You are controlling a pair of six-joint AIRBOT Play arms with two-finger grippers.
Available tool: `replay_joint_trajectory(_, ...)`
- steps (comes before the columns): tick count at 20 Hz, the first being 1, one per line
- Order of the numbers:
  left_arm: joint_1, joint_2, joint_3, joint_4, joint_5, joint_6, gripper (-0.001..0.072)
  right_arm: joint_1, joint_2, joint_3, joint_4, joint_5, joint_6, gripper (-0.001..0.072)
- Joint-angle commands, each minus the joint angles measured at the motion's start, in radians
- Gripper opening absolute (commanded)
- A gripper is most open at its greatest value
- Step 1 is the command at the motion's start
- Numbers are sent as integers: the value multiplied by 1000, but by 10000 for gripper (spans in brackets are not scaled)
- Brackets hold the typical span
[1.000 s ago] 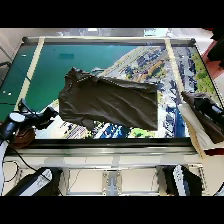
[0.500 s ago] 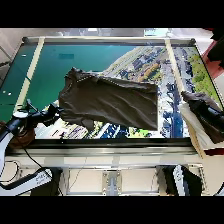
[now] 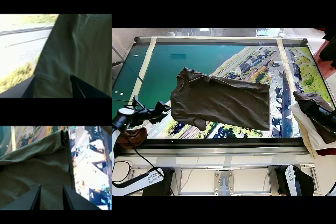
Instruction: Fold the shirts.
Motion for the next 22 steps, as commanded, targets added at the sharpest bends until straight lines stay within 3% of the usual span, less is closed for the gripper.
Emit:
replay_joint_trajectory(1, 47, -16, 22, 72, -76, 3, 469, -1, 1, 0, 9, 9, 0, 327)
replay_joint_trajectory(12, 11, -188, 45, -166, -80, 208, 461, -1, 1, 0, 79, 19, 1, 327)
replay_joint_trajectory(13, -5, -198, 53, -166, -81, 209, 406, -1, 1, 0, 81, 28, 1, 326)
replay_joint_trajectory(15, -38, -204, 61, -160, -68, 220, 6, -1, 1, 0, 81, 58, 5, 326)
replay_joint_trajectory(20, -46, -204, 116, -167, -104, 223, 14, 2, 1, -91, 1, 299, 170, 335)
replay_joint_trajectory(22, -47, -204, 131, -168, -127, 223, 14, 37, 1, -242, 19, 317, 263, 443)
